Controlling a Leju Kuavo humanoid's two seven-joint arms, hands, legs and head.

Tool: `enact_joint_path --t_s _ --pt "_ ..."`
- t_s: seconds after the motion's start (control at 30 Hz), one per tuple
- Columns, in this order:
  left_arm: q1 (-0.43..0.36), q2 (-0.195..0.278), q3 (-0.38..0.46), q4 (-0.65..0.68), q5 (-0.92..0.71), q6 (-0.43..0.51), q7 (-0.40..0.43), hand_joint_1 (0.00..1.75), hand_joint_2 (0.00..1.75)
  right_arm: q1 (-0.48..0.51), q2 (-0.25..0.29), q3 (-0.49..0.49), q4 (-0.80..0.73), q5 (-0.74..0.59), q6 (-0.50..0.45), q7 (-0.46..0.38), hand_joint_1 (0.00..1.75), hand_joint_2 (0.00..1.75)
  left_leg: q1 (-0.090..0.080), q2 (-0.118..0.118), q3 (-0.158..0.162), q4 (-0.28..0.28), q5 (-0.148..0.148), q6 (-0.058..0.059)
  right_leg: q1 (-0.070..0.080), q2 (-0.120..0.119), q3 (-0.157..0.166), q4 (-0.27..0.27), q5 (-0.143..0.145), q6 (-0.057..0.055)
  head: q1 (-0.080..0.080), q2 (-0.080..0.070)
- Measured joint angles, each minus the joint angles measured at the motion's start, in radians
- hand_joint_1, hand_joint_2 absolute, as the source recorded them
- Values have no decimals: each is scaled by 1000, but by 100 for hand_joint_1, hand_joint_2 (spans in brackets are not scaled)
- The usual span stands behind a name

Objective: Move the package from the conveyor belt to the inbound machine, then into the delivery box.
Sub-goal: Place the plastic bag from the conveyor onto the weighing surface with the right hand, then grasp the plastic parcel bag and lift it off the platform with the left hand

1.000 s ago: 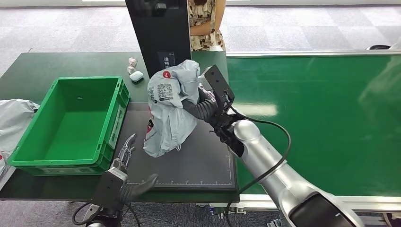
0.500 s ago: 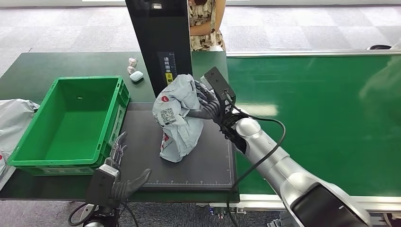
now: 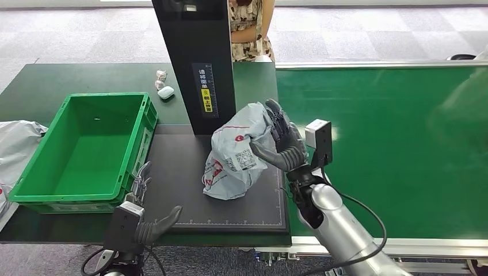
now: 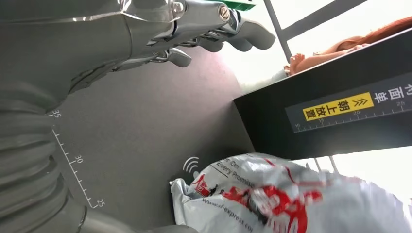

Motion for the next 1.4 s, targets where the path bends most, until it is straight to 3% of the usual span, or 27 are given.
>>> enact_joint_path --t_s 0.33,0.83,1.23,1.4 --pt "24 -2 3 -25 -28 -12 12 0 175 282 -5 -131 -232 17 43 25 0 175 0 0 0 0 0 0 0 0 0 0 0 0 0 0" --pt "33 -10 16 -47 -44 -22 34 0 175 513 46 -252 -325 -17 58 134 0 175 0 0 0 -1 0 -1 0 0 0 0 0 0 0 0" --pt "33 -11 16 -47 -46 -24 42 0 175 576 58 -263 -287 -16 64 183 0 175 0 1 0 -1 0 -1 0 1 0 0 0 -1 0 0" --pt "31 -10 5 -55 -71 -71 42 0 175 585 58 -263 -285 -6 66 182 0 175 0 1 0 -1 0 -1 0 1 0 0 0 -1 0 0"
